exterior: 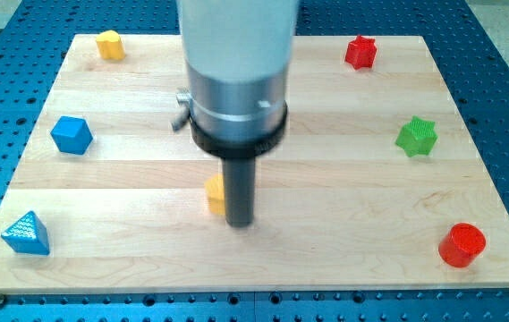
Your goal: Push the yellow hexagon close to the yellow heart
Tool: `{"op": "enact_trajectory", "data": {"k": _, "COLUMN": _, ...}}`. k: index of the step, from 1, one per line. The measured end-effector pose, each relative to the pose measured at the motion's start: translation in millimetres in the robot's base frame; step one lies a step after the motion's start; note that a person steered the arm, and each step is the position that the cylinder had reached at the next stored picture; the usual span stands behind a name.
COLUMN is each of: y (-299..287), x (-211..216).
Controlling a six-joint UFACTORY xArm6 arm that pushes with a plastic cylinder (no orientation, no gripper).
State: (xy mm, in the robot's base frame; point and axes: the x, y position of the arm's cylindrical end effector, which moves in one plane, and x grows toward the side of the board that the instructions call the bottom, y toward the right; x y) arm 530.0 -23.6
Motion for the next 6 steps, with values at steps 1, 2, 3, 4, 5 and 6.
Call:
{"op": "enact_trajectory", "data": {"k": 1, "y": -43.0, "x": -49.7}}
{"op": "enact_trajectory", "data": {"k": 2, "y": -34.6, "x": -50.7}}
{"op": "enact_trajectory", "data": {"k": 3, "y": -89.9, "x": -100.2}}
{"op": "enact_trajectory", "data": {"k": 4, "y": -98.7, "x": -116.8}}
{"op": "enact_trajectory", "data": {"k": 5, "y": -103.8, "x": -96.7}}
{"op": "enact_trajectory", "data": {"k": 6, "y": -134.3, "x": -98.4}}
